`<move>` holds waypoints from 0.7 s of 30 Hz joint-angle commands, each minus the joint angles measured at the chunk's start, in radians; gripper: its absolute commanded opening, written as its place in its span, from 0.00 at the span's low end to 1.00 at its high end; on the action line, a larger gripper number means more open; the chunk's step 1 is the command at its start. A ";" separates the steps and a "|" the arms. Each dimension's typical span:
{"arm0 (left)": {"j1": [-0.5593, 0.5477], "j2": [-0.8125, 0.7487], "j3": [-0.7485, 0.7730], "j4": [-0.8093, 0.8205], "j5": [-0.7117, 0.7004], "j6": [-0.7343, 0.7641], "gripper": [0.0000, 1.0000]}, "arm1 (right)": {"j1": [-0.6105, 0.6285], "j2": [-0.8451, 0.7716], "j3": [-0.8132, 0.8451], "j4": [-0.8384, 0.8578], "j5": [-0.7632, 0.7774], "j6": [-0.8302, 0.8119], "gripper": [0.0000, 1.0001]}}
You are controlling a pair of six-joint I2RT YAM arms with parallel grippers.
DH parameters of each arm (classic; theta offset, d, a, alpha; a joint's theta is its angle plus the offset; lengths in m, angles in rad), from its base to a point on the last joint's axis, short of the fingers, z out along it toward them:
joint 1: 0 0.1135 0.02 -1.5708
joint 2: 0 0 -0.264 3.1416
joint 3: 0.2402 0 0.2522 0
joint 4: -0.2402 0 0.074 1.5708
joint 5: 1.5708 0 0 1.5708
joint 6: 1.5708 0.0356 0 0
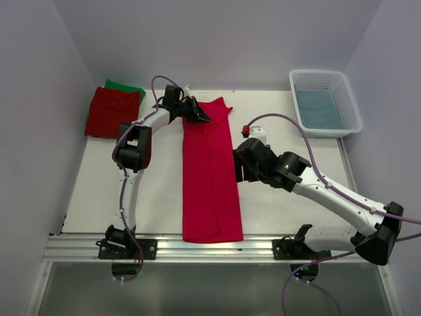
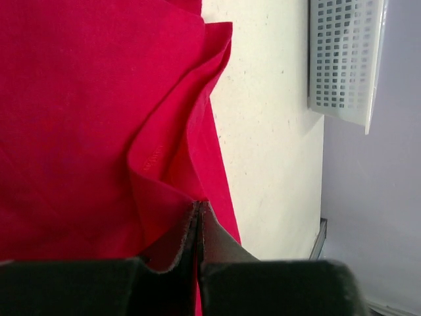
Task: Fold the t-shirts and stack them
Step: Rotate the tshirt 90 degrees
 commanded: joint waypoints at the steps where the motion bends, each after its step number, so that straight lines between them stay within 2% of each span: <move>1: -0.005 -0.001 -0.007 0.042 0.037 -0.011 0.01 | -0.009 -0.031 -0.004 0.014 0.035 0.003 0.69; 17: -0.065 -0.017 -0.053 0.054 0.056 0.001 0.00 | -0.020 -0.064 -0.028 0.014 0.040 0.003 0.68; 20: -0.067 -0.042 -0.065 0.043 0.025 0.034 0.00 | -0.025 -0.067 -0.033 0.014 0.040 0.003 0.68; 21: -0.067 -0.057 -0.064 0.030 -0.033 0.053 0.00 | -0.026 -0.068 -0.035 0.012 0.040 0.003 0.68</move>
